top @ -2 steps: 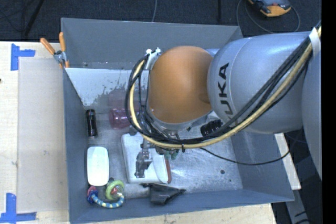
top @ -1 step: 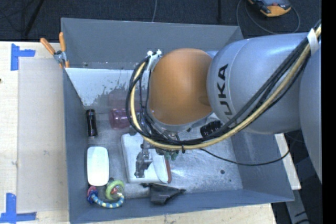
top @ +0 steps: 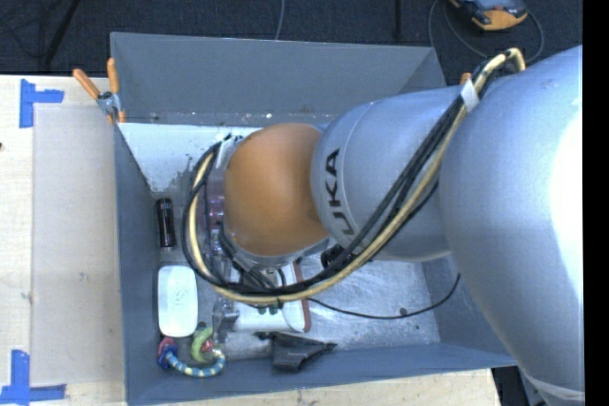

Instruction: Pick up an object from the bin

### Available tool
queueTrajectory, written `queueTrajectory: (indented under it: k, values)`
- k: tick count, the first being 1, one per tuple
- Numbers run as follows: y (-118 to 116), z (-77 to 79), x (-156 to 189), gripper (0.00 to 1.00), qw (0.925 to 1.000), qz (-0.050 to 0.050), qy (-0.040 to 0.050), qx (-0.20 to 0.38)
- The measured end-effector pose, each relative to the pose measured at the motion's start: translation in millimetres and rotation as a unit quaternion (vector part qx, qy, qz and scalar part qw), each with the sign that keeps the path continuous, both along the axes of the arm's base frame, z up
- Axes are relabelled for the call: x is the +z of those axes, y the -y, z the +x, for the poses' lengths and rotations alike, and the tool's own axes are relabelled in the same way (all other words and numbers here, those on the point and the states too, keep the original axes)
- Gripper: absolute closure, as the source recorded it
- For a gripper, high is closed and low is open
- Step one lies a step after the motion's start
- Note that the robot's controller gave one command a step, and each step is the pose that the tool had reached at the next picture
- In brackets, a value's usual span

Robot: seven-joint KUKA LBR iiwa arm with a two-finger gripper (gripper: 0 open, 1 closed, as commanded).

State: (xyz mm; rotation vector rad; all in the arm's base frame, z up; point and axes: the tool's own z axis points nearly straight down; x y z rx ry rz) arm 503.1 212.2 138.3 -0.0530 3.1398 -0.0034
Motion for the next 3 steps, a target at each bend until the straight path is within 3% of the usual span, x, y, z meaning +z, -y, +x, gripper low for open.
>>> queueTrajectory:
  k: [1, 2, 3]
  values:
    - [-26, -13.6, -15, 0.0, 0.9924, 0.0, -0.0043, 0.123]
    - [-24, -18.8, -38, 0.0, 0.9675, 0.002, 0.0023, 0.253]
    - [-30, -23.4, 2, 0.0, 0.9434, 0.001, -0.0033, 0.332]
